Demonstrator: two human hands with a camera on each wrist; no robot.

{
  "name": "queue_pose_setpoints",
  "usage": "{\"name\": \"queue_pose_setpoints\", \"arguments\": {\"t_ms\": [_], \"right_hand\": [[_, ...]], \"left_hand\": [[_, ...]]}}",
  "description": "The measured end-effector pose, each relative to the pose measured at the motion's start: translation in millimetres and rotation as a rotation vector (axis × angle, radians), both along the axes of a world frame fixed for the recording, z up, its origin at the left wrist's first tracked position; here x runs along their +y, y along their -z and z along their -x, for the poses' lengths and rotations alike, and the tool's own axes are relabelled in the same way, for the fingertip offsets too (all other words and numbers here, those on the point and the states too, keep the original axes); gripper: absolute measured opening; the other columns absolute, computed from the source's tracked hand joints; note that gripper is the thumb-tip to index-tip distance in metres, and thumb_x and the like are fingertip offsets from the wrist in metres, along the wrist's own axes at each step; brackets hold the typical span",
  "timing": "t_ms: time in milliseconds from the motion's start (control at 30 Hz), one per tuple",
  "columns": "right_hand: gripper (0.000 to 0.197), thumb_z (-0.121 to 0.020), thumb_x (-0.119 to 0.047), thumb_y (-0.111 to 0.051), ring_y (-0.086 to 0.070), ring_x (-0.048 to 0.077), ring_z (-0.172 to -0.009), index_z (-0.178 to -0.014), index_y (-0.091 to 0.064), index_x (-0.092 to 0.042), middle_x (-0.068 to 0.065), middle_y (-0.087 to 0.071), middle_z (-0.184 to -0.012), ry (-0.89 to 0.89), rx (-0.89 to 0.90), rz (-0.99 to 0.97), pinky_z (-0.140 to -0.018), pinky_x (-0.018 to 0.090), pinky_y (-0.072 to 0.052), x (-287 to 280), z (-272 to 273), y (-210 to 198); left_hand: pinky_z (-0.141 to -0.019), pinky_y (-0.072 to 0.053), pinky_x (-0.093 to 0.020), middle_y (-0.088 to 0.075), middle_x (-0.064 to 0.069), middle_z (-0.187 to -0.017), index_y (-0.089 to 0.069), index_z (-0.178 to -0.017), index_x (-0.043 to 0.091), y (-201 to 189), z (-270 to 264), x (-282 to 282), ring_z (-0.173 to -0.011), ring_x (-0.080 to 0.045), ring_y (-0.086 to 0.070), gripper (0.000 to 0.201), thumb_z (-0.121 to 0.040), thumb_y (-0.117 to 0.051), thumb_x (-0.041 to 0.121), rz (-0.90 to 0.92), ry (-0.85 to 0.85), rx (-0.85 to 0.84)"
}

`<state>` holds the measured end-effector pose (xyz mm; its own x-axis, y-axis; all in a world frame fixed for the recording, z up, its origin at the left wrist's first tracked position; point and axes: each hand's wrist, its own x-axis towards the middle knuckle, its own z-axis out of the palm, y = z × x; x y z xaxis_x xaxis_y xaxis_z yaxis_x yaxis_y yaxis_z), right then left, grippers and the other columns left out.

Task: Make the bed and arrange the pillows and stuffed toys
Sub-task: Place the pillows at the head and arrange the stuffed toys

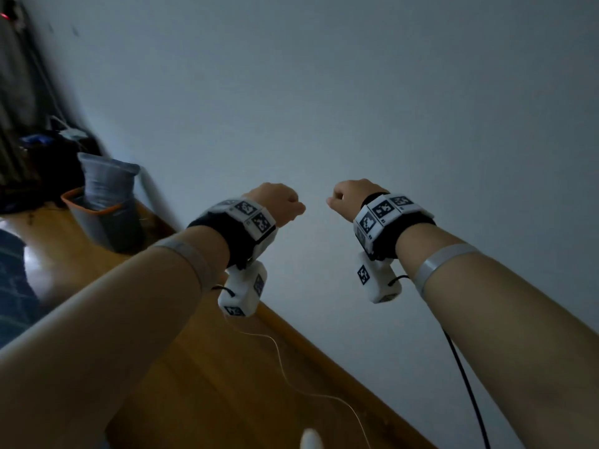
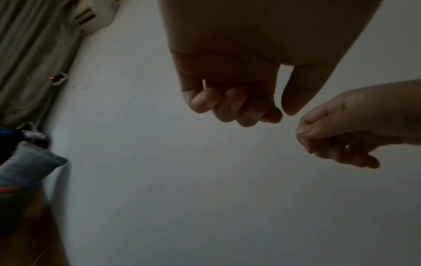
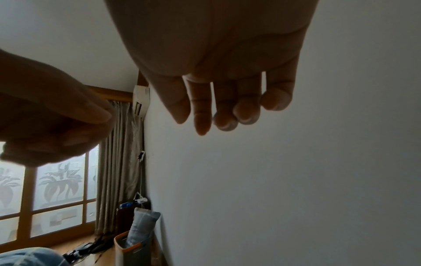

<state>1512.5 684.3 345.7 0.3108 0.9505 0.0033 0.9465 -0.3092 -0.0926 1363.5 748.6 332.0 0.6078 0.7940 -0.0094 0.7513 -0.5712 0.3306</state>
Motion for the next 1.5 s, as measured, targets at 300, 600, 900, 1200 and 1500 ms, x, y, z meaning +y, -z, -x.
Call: {"name": "queue_pose_setpoints", "arguments": {"t_ms": [300,600,900,1200,1500], "right_hand": [[0.028,-0.096,-0.034,-0.040,-0.049,0.025,-0.077,-0.085,-0.049,-0.011,0.005,-0.050,-0.076,-0.285,0.076,0.001,-0.068,0.029,-0.036,303,-1,3],[0.025,-0.093,-0.034,-0.047,-0.058,0.029,-0.090,-0.088,-0.059,-0.013,0.010,-0.057,-0.090,-0.588,0.318,0.021,-0.079,0.034,-0.045,557,142,17],[0.033,-0.095,-0.038,-0.040,-0.056,0.027,-0.104,-0.110,-0.059,-0.015,0.009,-0.062,-0.115,-0.960,0.064,0.011,-0.085,0.035,-0.045,757,357,5],[0.033,-0.096,-0.037,-0.041,-0.051,0.020,-0.090,-0.109,-0.059,-0.012,0.008,-0.062,-0.110,-0.931,0.147,0.014,-0.074,0.029,-0.036,967,457,-4],[0.030,-0.094,-0.039,-0.044,-0.051,0.019,-0.085,-0.103,-0.060,-0.015,0.006,-0.063,-0.105,-0.939,0.172,0.009,-0.073,0.028,-0.038,1220,566,4]], "left_hand": [[-0.086,-0.048,-0.033,-0.062,-0.012,-0.090,-0.061,-0.078,0.013,-14,13,247,-0.091,-0.028,-0.059,0.027,-0.093,-0.047,0.030,0.020,-0.318,-0.021],[-0.076,-0.042,-0.030,-0.064,-0.014,-0.097,-0.065,-0.089,0.011,-11,166,421,-0.102,-0.030,-0.060,0.029,-0.093,-0.045,0.031,-0.008,-0.744,0.066],[-0.067,-0.036,-0.030,-0.058,-0.010,-0.089,-0.061,-0.082,0.014,-15,363,611,-0.079,-0.021,-0.050,0.027,-0.092,-0.045,0.034,-0.063,-0.988,0.080],[-0.056,-0.037,-0.025,-0.057,-0.006,-0.082,-0.062,-0.082,0.013,-16,456,832,-0.072,-0.017,-0.052,0.028,-0.092,-0.047,0.035,-0.034,-0.959,-0.005],[-0.082,-0.053,-0.036,-0.065,-0.009,-0.102,-0.066,-0.100,0.011,-6,556,1072,-0.092,-0.024,-0.063,0.035,-0.093,-0.046,0.038,0.002,-0.983,0.006]]}}
